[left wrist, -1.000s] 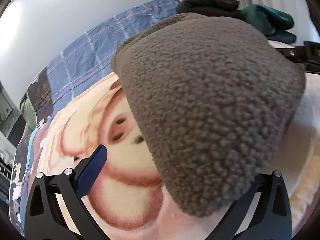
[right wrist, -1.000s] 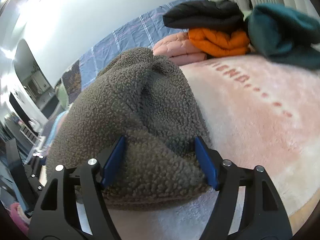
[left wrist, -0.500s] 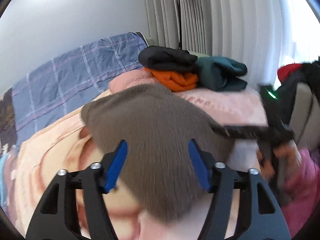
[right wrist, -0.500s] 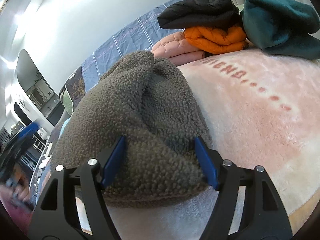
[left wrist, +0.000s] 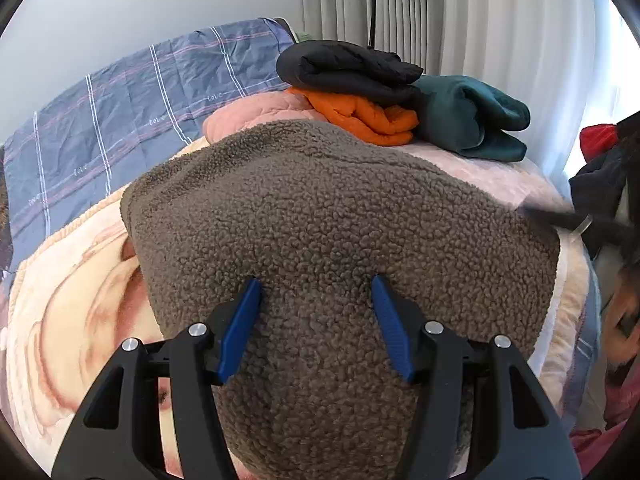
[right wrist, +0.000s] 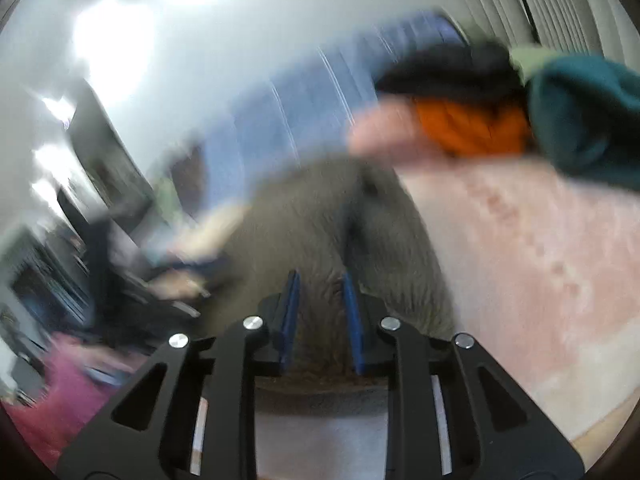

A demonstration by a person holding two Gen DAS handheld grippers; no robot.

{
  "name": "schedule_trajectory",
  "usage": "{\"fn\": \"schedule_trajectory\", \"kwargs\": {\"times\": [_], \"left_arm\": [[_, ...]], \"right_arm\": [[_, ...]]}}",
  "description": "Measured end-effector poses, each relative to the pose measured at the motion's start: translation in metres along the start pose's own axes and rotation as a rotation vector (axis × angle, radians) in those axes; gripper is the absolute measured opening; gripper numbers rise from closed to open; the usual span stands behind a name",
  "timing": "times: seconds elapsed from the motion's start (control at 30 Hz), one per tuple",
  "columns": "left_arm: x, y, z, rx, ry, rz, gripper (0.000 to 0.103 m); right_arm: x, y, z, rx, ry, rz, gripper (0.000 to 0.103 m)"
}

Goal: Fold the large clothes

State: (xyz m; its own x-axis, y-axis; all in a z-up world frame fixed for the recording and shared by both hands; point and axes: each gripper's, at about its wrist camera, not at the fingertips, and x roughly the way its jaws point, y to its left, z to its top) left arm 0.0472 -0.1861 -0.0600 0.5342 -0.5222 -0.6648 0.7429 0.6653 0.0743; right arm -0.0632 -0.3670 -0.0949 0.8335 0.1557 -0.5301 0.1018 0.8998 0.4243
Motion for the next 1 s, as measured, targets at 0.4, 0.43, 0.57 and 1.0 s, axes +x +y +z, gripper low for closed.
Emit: {"fn": "schedule_trajectory", "kwargs": {"times": [0.4,0.43,0.57,1.0], "left_arm": [[-0.007,0.000,0.040,0.007,-0.048,-0.005,0.045],[-0.006,0.002,0.049,0.009,-0.059,0.001,0.043],[0.019,0.008,0.096,-0.022,-0.031,-0.100,0.032],[0.110,-0.018,0.083,0.073,0.180,-0.050,0.034]], "right_arm": [[0.024,-0.014,-0.012,0.013,0.018,-0.055,0.026],[0.022,-0.012,-0.013,0.009,0.015,-0.059,0.026],[0.020,-0.010,-0.014,0.003,0.014,-0.061,0.026],[0.023,-0.018,-0.011,0.021,0.031,-0.032,0.028]]}}
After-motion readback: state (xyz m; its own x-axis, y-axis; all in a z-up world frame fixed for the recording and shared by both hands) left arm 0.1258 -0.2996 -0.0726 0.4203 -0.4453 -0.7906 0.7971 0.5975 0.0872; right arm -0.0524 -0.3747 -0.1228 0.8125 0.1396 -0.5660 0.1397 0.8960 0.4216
